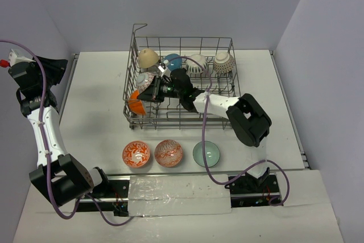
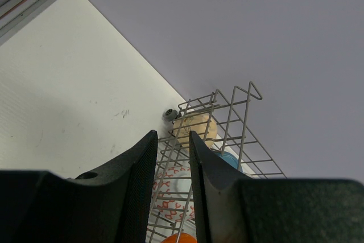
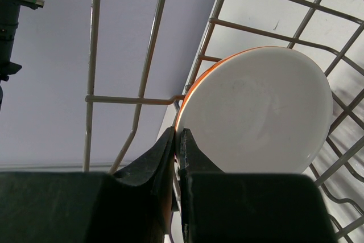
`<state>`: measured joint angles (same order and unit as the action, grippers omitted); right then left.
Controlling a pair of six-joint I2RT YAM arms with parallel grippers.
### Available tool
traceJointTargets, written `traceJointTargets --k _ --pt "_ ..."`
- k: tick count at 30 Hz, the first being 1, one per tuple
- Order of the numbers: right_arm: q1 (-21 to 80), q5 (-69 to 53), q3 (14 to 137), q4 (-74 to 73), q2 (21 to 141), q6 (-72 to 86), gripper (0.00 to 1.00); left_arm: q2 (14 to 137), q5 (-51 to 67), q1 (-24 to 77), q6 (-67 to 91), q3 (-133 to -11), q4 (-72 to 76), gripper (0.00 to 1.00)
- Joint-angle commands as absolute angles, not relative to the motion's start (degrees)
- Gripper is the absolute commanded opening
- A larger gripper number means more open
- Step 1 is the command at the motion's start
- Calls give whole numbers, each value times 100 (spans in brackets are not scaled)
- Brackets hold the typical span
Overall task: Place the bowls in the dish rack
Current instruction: Turn the bowl upside down over the dish rack.
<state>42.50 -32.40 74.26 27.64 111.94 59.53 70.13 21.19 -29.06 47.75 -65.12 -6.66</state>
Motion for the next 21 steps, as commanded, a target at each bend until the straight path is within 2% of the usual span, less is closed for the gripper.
traceJointTargets --k 1,9,11,21 --pt "4289 -3296 7541 3041 11197 5959 0 7022 2224 -2892 4816 -6486 -413 34" --pt "4280 -3305 7471 2927 11162 5871 4 7040 2232 -2892 4825 -6495 -413 34" --pt "4280 -3313 7479 2848 11171 5827 10 7040 2232 -2892 4825 -6486 -422 34" --pt "4280 -3147 7550 2356 11171 5424 18 7049 2206 -2856 4808 -6504 -448 35"
